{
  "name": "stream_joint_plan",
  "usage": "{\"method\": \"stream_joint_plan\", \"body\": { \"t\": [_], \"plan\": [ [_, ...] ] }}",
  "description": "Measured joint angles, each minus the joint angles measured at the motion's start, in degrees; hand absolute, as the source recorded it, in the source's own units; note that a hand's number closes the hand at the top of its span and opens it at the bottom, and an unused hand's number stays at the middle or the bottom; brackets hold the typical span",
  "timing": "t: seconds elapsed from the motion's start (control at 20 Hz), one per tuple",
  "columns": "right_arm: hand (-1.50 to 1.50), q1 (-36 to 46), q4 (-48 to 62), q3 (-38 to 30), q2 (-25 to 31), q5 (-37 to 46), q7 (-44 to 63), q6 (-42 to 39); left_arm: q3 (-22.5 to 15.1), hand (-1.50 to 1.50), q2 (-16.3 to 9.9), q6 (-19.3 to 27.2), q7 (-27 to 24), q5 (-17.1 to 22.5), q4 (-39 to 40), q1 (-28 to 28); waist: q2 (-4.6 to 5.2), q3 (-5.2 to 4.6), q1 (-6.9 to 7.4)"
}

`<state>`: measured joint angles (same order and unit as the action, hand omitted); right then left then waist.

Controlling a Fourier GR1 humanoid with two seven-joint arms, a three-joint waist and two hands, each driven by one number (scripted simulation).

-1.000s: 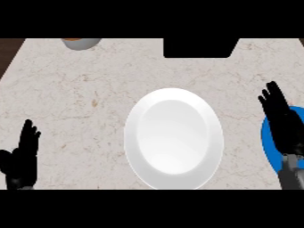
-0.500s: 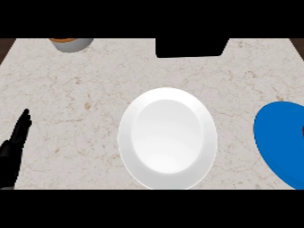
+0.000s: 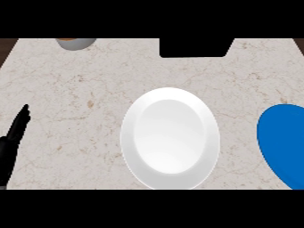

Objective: Pick the sweet potato from the plate and place it in the plate

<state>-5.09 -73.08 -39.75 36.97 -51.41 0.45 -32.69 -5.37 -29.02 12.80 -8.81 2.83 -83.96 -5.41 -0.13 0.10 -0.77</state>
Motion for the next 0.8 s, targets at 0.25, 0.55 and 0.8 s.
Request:
{"method": "stream_joint_plan", "body": {
  "t": [0.25, 0.55, 0.8],
  "plan": [
    [-1.50, -2.99, 2.91, 0.54, 7.14, 7.35, -1.39, -10.34, -0.65, 0.00, 0.78, -0.17, -0.40, -0.69, -0.41, -0.45, 0.18, 0.02, 0.64],
    [-1.50, -0.66, 7.27, 3.51, 14.48, 18.95, -3.07, -16.12, -0.33, 0.00, 1.12, -0.96, 0.32, -1.02, 0.40, 1.28, 0.35, 0.00, 1.40],
    [-1.50, 3.84, 12.38, 7.59, 18.15, 27.84, -4.70, -18.94, -0.28, 0.00, 1.72, -1.30, 0.36, -2.07, 0.76, 1.75, 0.36, -0.01, 1.72]
  ]
}}
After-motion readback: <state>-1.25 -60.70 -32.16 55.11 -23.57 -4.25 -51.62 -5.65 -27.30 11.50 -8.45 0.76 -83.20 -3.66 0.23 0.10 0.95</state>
